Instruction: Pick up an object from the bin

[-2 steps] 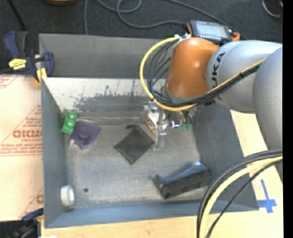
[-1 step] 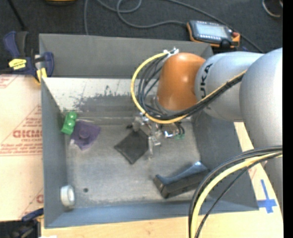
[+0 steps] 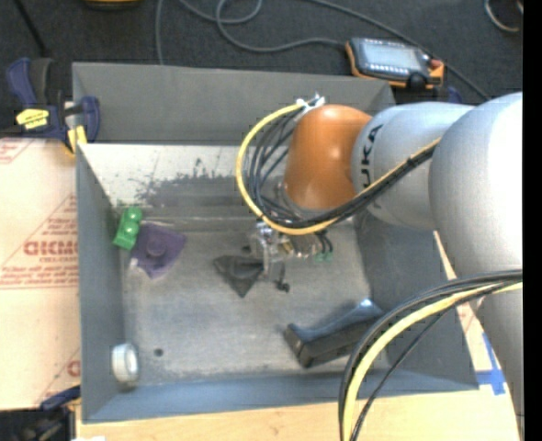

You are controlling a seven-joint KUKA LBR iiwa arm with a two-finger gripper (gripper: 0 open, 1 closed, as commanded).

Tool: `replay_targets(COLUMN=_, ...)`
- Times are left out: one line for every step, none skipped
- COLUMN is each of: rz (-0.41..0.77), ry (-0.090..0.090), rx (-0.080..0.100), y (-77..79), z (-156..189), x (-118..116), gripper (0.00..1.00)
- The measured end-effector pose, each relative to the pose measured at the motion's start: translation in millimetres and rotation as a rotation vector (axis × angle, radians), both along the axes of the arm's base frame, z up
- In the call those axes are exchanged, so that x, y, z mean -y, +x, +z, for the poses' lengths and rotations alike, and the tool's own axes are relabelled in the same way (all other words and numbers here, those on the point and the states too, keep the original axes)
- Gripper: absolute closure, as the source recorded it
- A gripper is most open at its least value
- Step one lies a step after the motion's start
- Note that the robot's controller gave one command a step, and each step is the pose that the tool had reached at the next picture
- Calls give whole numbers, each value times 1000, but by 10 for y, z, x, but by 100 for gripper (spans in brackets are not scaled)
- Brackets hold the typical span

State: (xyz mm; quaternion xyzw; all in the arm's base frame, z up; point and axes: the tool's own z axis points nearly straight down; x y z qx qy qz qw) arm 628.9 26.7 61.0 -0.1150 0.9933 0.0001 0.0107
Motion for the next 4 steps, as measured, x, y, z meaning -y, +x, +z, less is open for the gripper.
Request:
replay_targets(rz=-7, ry=0, rx=-1, y=-9, z=7, x=0, gripper=100)
replay_targets(rz=-9, ry=0, rx=-3, y=-9, z=23, x=1, gripper=100)
replay_targets(rz=-8, ry=-1, rx=-10, y=-13, z=65, x=5, gripper=100)
replay_targets(rz=-8, ry=-2, rx=-20, y=-32, z=146, x=7, gripper=100)
